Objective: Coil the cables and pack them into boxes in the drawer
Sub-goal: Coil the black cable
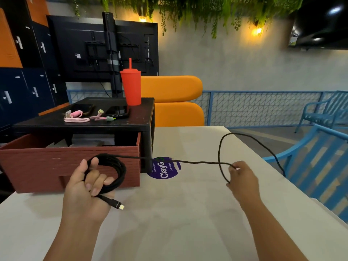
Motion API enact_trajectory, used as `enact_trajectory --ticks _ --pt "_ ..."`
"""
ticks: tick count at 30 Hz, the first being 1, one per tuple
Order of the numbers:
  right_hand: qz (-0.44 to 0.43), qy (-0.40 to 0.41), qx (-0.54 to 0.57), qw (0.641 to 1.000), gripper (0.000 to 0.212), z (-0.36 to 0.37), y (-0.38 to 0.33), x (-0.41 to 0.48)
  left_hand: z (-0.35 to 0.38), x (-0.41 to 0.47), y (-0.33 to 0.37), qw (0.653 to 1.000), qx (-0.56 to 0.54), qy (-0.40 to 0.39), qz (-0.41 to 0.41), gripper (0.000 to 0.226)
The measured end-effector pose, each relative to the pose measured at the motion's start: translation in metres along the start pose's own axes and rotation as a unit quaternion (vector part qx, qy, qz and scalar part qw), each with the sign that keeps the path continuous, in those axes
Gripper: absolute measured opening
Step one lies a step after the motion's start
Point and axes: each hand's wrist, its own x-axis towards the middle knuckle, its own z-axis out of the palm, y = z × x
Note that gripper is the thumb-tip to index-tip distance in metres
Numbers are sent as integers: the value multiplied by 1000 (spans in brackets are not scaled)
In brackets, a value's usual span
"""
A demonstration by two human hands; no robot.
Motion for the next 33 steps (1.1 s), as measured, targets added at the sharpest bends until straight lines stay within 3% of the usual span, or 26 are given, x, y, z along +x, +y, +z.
enact_trajectory --ticks 2,5,7,8,9,10,12,14,15,16,18,23,25,28,31,33 --pt "125 23 234 964 10 -10 -1 8 2 -1 -2 1000 -8 -1 -13 37" --pt "268 36 498 824 19 -27 -3 15 3 -2 -5 1000 -14 4 -25 37" --pt "325 20 602 729 24 -36 -2 14 4 -1 -7 999 -8 10 -32 38" --pt "337 6 632 698 24 -39 -1 14 4 -1 -8 999 -9 11 -34 38" --pt "338 -12 639 691 23 -42 -2 13 3 0 -8 999 -12 14 -35 37" --pt "332 -35 626 705 21 -43 -2 13 2 1 -6 999 -17 19 -33 36" --pt "296 -90 528 791 15 -47 -2 14 -2 3 1 999 -27 37 -15 36" --pt "247 -134 306 910 19 -53 2 17 -8 7 9 998 -30 58 3 26" --pt "222 -168 180 943 21 -55 6 17 -11 8 13 997 -37 67 9 17" --pt "206 -215 75 952 20 -57 10 17 -14 9 16 996 -43 74 13 12" --pt "200 -301 -45 931 13 -60 16 15 -16 9 17 995 -44 83 20 14" --pt "206 -321 23 924 17 -81 31 21 -16 9 16 994 -44 96 21 20" --pt "208 -282 70 934 16 -88 39 26 -20 11 19 993 -45 104 21 30" --pt "219 -156 89 959 19 -89 44 35 -22 12 22 993 -51 109 18 31" --pt "224 56 16 973 26 -78 42 35 -19 10 18 993 -38 108 15 30" --pt "128 202 46 970 20 -68 35 28 -14 8 11 995 -18 94 13 30"
